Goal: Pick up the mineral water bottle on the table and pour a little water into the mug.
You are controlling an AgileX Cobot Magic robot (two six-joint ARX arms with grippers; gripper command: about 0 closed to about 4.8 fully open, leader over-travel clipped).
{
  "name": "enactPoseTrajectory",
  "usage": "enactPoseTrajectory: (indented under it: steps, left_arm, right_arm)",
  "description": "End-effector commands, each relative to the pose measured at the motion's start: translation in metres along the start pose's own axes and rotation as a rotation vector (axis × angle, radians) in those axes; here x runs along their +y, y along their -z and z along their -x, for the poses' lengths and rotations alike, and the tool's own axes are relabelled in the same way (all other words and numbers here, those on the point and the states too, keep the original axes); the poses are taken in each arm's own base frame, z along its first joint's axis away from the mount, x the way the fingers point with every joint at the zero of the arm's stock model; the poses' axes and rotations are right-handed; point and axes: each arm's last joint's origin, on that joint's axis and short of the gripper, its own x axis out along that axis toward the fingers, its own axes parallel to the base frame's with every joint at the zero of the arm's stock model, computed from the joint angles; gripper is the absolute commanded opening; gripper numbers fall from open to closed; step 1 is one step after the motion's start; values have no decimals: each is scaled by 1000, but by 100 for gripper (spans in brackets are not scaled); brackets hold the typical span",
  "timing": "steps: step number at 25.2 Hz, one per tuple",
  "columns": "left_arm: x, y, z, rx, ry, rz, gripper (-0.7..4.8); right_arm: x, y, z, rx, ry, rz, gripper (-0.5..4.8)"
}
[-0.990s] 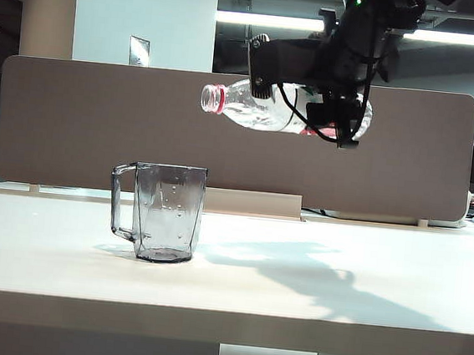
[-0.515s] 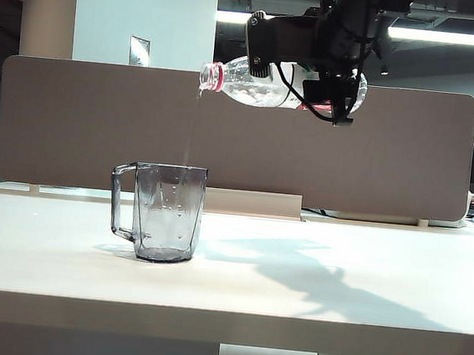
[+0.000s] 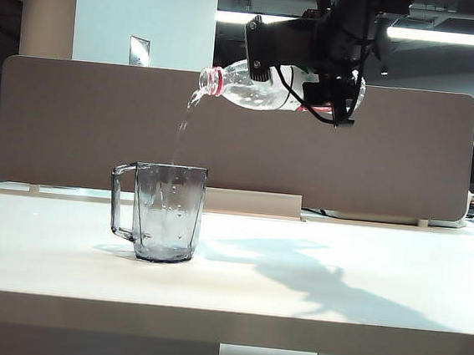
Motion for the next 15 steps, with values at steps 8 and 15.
enactPoseTrajectory:
  steps: [8,15]
  left_arm:
    - [0,-2,1,-13,2,-1,-5]
    - [0,-2,1,-13,2,-1,-5]
  right_arm:
    - [-8,1,2,-2,41,-20,230]
    - [-6,1,2,-4,25,-56,230]
